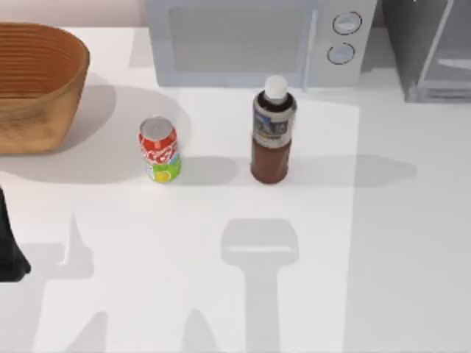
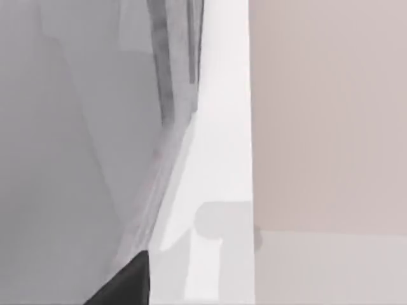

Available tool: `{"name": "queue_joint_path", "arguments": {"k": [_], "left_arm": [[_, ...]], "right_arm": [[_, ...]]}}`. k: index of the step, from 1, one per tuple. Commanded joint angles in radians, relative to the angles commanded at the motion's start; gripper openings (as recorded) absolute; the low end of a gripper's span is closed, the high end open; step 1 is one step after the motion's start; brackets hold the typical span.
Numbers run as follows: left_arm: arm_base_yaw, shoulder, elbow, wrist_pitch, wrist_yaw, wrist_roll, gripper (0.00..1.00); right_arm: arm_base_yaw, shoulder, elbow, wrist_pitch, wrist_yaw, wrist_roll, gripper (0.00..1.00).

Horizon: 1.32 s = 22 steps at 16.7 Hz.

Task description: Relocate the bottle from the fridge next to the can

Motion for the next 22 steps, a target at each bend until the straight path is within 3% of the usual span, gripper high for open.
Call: {"name": "queue_joint_path", "arguments": {"k": [5,8,11,17,20,22], "left_arm": [[0.000,0.000,0.000,0.000,0.000,0.000,1.00],[0.000,0.000,0.000,0.000,0.000,0.000,1.00],[0.000,0.000,0.000,0.000,0.000,0.000,1.00],[0.000,0.000,0.000,0.000,0.000,0.000,1.00],[0.000,0.000,0.000,0.000,0.000,0.000,1.00],[0.000,0.000,0.000,0.000,0.000,0.000,1.00]], "right_arm": [[0.003,-0.006,-0.009,0.011,0.009,0.005,1.00],[0.104,-0.020,-0.032,0.058,0.083,0.061,1.00],[0.298,-0.058,-0.084,0.133,0.218,0.173,1.00],[0.763,-0.157,-0.234,0.297,0.581,0.495,1.00],[0.880,-0.202,-0.296,0.352,0.696,0.607,1.00],[0.904,-0.215,-0.312,0.365,0.721,0.632,1.00]]}}
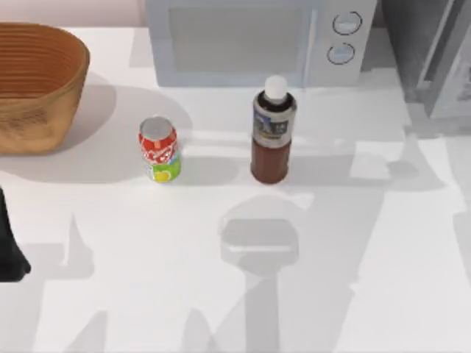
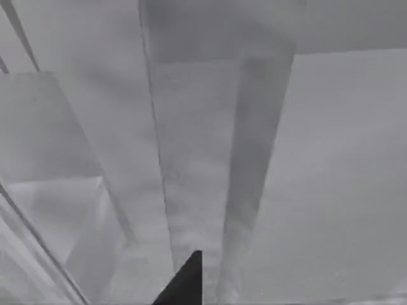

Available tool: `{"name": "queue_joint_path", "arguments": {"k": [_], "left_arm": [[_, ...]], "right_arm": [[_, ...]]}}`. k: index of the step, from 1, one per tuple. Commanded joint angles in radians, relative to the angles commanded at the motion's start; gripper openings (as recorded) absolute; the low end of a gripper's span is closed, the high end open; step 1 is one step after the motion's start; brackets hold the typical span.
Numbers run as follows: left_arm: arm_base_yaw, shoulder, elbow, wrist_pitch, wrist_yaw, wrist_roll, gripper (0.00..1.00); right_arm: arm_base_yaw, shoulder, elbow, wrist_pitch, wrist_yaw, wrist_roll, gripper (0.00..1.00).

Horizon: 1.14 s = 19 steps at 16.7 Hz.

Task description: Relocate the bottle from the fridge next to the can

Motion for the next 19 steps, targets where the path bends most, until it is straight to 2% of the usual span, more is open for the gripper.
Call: {"name": "queue_joint_path", "arguments": {"k": [6,15,19], "left_arm": [[0.000,0.000,0.000,0.000,0.000,0.000,1.00],[0.000,0.000,0.000,0.000,0.000,0.000,1.00],[0.000,0.000,0.000,0.000,0.000,0.000,1.00]], "right_arm": [[-0.018,0.018,0.013,-0.005,0.006,-0.004,1.00],[-0.015,0.314,0.386,-0.080,0.012,-0.001,1.00],[-0.014,0.365,0.449,-0.095,0.014,-0.001,1.00]]}}
